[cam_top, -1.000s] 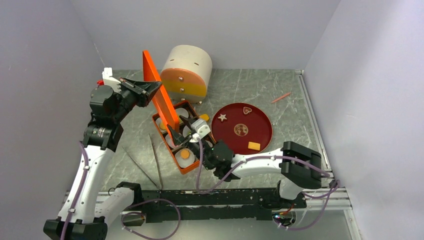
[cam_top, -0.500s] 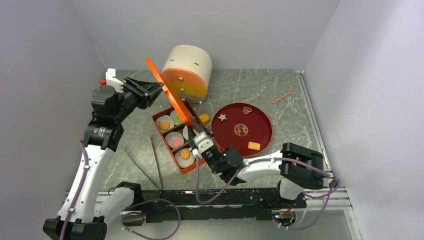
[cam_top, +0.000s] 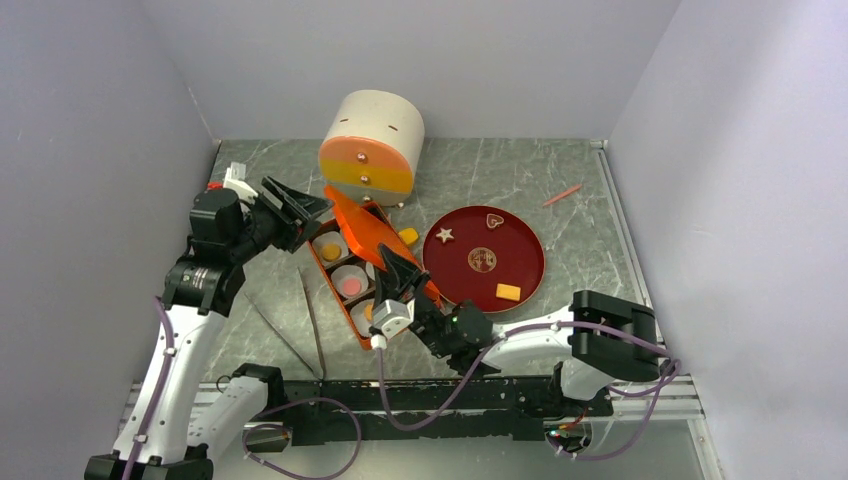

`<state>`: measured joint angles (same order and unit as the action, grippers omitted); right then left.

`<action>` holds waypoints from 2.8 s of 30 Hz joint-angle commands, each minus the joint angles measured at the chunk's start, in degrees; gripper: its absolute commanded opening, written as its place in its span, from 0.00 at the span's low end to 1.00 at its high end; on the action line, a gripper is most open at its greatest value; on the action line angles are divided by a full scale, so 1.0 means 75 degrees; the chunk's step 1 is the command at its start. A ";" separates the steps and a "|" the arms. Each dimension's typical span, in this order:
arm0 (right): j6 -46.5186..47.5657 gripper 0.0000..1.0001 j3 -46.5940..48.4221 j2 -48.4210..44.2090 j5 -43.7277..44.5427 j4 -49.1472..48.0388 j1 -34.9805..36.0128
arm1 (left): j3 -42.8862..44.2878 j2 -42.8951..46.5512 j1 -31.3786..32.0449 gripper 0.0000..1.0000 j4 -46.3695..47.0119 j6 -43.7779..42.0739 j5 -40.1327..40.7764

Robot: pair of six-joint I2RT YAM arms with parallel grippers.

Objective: Pack the cookies

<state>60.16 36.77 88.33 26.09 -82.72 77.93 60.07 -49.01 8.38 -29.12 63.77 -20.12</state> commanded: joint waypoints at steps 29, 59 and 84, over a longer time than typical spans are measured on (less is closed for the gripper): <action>0.4880 0.00 -0.0195 0.0469 -0.0964 -0.0670 0.1609 | -0.0367 -0.0060 -0.0004 0.47 -0.0745 -0.1231 -0.0624; 0.0224 0.90 -0.0059 -0.2660 0.1721 0.7127 0.2465 | -0.1901 0.1017 -0.0004 0.05 0.3026 0.1037 0.0403; -0.7940 1.00 0.1726 -0.4343 -0.2348 1.1777 -0.1887 | -0.5121 0.2623 -0.0002 0.05 0.4490 0.1752 0.1093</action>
<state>11.60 46.72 54.65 17.50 8.19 70.78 23.20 -30.35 8.45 -6.24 74.17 -11.86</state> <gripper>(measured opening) 0.997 0.237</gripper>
